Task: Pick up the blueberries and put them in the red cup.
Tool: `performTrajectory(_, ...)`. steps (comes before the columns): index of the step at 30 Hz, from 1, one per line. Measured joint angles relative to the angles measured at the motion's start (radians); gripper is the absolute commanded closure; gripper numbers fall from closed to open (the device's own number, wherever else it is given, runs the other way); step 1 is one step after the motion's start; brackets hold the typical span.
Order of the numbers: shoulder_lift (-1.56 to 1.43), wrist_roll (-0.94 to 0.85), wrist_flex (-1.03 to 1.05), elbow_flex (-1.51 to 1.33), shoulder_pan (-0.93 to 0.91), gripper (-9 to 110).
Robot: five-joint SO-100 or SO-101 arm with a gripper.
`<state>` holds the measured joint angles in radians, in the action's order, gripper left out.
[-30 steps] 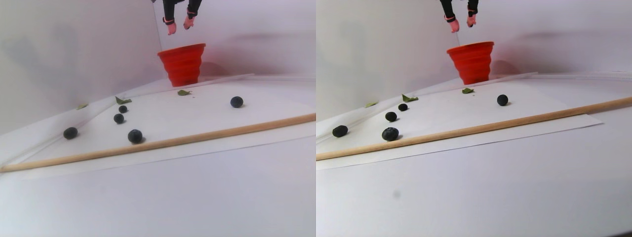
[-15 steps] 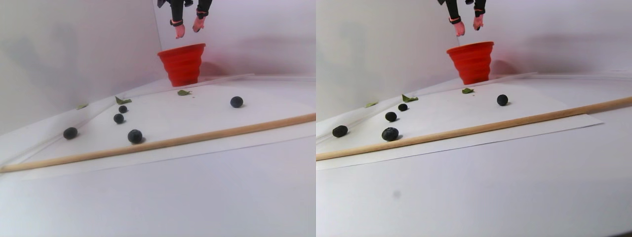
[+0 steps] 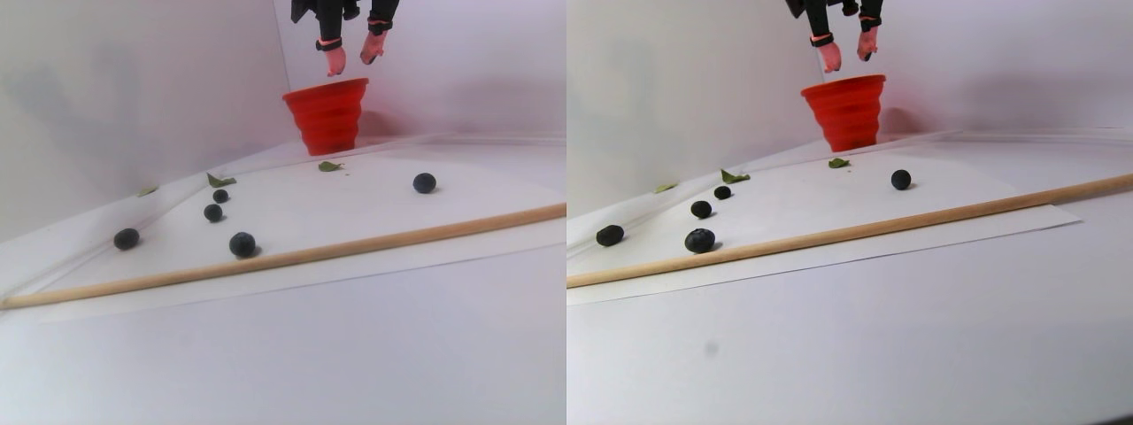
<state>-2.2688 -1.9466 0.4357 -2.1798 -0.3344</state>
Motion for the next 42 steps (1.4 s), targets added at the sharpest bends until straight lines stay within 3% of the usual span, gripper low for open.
performTrajectory(42, -0.002, -0.063, 0.051, -0.206, -0.124, 85)
